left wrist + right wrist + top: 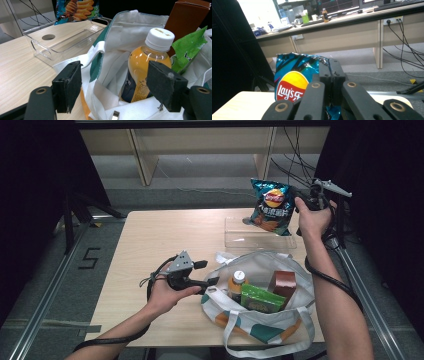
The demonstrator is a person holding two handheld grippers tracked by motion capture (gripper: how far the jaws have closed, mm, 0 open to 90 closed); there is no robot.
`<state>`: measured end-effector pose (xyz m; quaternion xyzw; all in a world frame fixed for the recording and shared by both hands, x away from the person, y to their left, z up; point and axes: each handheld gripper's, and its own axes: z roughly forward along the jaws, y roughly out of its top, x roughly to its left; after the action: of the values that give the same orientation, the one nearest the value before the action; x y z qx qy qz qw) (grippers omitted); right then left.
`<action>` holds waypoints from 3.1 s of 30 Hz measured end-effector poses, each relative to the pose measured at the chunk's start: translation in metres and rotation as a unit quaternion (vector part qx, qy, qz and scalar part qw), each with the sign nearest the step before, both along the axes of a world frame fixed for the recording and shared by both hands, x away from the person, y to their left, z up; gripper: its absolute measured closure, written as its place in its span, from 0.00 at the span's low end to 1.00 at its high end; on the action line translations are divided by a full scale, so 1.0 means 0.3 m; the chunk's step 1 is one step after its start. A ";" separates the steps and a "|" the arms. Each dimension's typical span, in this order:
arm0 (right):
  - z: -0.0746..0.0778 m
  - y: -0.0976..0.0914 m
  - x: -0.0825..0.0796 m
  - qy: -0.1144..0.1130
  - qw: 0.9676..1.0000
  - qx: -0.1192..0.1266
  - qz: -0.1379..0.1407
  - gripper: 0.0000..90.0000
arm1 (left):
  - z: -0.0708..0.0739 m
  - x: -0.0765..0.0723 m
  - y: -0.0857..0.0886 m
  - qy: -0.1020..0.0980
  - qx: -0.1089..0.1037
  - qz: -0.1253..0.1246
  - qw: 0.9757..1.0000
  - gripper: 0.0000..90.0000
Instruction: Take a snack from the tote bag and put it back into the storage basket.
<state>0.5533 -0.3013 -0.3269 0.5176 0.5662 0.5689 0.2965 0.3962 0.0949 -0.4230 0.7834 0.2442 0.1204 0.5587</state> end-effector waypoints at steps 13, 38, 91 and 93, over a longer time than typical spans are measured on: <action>-0.010 0.005 0.011 0.000 1.000 0.004 0.001 1.00 | -0.002 -0.002 -0.003 0.002 -0.004 -0.004 1.000 0.31; -0.058 0.006 0.037 0.019 1.000 0.004 -0.012 1.00 | -0.004 -0.005 -0.004 -0.004 0.005 -0.009 1.000 0.31; -0.140 -0.017 0.069 0.052 0.998 0.014 -0.020 1.00 | -0.007 -0.009 -0.008 -0.004 0.007 -0.011 1.000 0.31; -0.142 -0.016 0.067 0.058 0.998 0.019 -0.021 1.00 | -0.008 -0.011 -0.008 0.000 0.004 -0.008 1.000 0.31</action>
<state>0.5735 -0.3060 -0.3696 0.5672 0.5604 0.5422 0.2651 0.3928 0.0924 -0.4253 0.7875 0.2375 0.1173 0.5564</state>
